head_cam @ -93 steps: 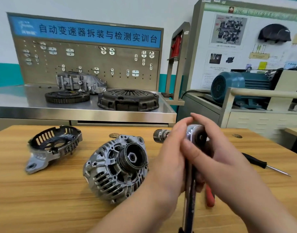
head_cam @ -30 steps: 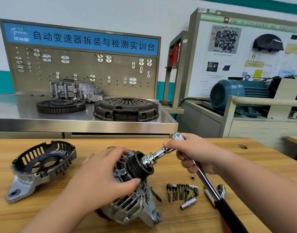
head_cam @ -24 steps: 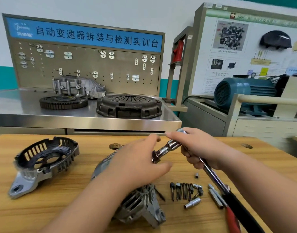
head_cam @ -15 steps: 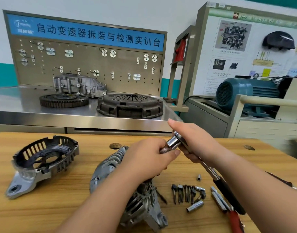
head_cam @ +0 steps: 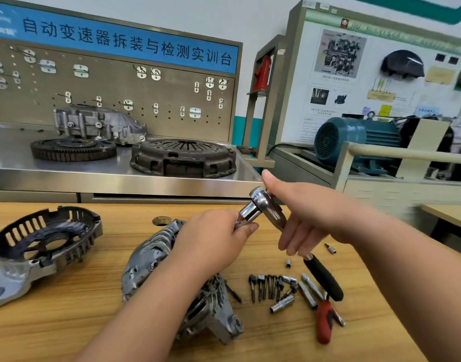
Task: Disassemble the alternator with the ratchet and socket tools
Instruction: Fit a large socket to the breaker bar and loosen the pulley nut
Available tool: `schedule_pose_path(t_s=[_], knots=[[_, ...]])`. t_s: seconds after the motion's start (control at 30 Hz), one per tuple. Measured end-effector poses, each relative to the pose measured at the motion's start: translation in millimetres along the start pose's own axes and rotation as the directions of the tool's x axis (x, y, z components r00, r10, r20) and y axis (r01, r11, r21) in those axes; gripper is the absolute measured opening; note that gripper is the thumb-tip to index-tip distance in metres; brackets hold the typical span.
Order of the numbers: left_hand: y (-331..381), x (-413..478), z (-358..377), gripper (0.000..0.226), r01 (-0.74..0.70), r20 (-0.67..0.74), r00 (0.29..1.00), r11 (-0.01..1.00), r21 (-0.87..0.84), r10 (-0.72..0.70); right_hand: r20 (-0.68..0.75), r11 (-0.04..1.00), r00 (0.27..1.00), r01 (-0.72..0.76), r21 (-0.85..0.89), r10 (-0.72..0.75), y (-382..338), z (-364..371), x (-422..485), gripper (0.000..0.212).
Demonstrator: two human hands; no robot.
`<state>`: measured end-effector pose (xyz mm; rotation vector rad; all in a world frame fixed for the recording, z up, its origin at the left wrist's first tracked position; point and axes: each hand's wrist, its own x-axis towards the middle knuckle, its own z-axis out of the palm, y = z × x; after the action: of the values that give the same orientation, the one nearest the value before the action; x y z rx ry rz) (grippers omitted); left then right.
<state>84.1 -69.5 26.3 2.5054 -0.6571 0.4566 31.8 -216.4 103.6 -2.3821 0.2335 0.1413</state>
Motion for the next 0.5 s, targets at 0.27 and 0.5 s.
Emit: schedule_pose_path(t_s=[0.27,0.5], knots=[[-2,-1,-3,0.046,-0.049,0.042,0.998,0.999,-0.005,0.049,-0.161,0.977,0.98,0.141,0.162,-0.115,-8,22,6,0.051],[-3,0,-5,0.044,0.022,0.092,0.996,0.994,-0.11,-0.012,-0.289,0.849,0.809,0.528,-0.025,-0.512,-13,26,16,0.037]])
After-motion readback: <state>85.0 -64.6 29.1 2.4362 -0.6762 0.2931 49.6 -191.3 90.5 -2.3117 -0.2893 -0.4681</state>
